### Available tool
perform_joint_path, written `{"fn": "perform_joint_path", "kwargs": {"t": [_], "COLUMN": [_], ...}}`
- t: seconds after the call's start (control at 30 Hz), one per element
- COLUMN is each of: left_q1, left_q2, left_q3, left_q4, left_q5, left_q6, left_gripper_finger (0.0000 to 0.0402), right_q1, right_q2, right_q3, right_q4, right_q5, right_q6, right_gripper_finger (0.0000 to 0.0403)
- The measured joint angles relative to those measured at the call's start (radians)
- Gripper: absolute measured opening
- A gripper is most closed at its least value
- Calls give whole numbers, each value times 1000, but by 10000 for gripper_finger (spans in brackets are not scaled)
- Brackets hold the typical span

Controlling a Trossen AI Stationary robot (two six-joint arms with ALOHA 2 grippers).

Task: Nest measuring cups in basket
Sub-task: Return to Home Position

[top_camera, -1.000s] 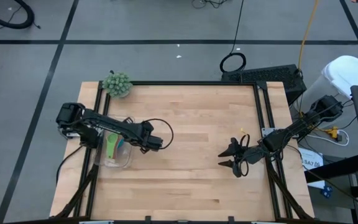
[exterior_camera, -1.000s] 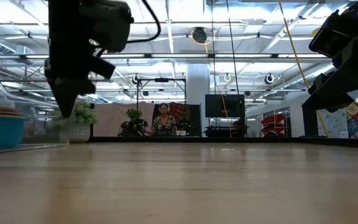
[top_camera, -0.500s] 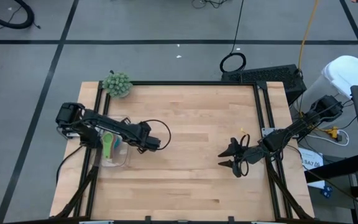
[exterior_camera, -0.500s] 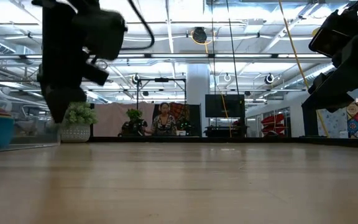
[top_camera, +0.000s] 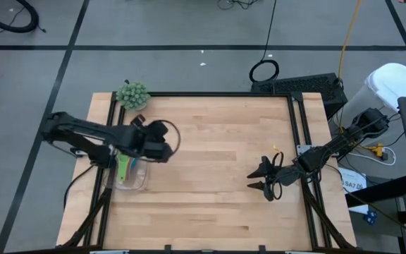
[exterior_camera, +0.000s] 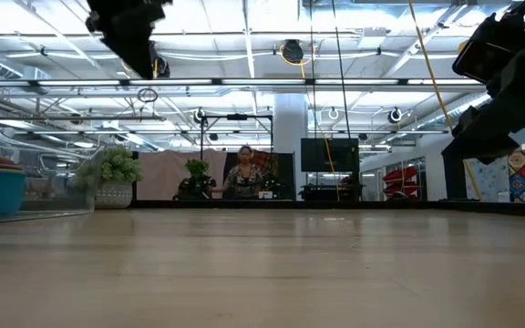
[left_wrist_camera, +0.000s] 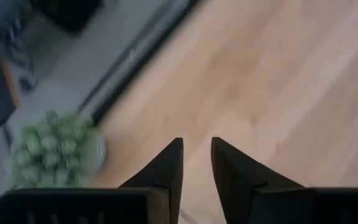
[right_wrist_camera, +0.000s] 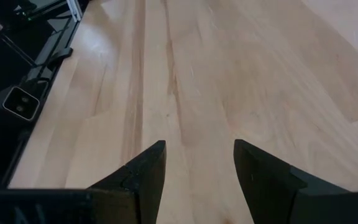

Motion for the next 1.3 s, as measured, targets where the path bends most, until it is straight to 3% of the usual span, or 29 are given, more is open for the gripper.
{"fn": "perform_joint_path", "kwargs": {"t": [0.17, 0.3, 0.47, 0.6, 0.8, 1.03, 1.3], "left_q1": [-84, -160, -192, -162, -81, 31, 186], "left_q2": [-179, -347, -572, -737, -900, -1011, -1039], "left_q3": [-113, -278, -513, -679, -881, -1042, -1088], "left_q4": [185, 471, 924, 1151, 1209, 1344, 1340], "left_q5": [-135, -153, -15, 144, 286, 427, 668], "left_q6": [78, 304, 590, 717, 714, 710, 681], "left_gripper_finger": [88, 88, 88, 80, 9, 4, 2], "right_q1": [-7, -75, -232, -383, -540, -671, -751], "right_q2": [-8, -54, -161, -218, -218, -162, -62], "right_q3": [-1, 14, 65, 78, 76, 76, 76], "right_q4": [84, 248, 221, 141, 83, 150, 258], "right_q5": [69, 82, -90, -250, -369, -495, -606], "right_q6": [-173, -417, -576, -563, -549, -557, -543], "right_gripper_finger": [183, 157, 22, 3, 0, 0, 0]}}
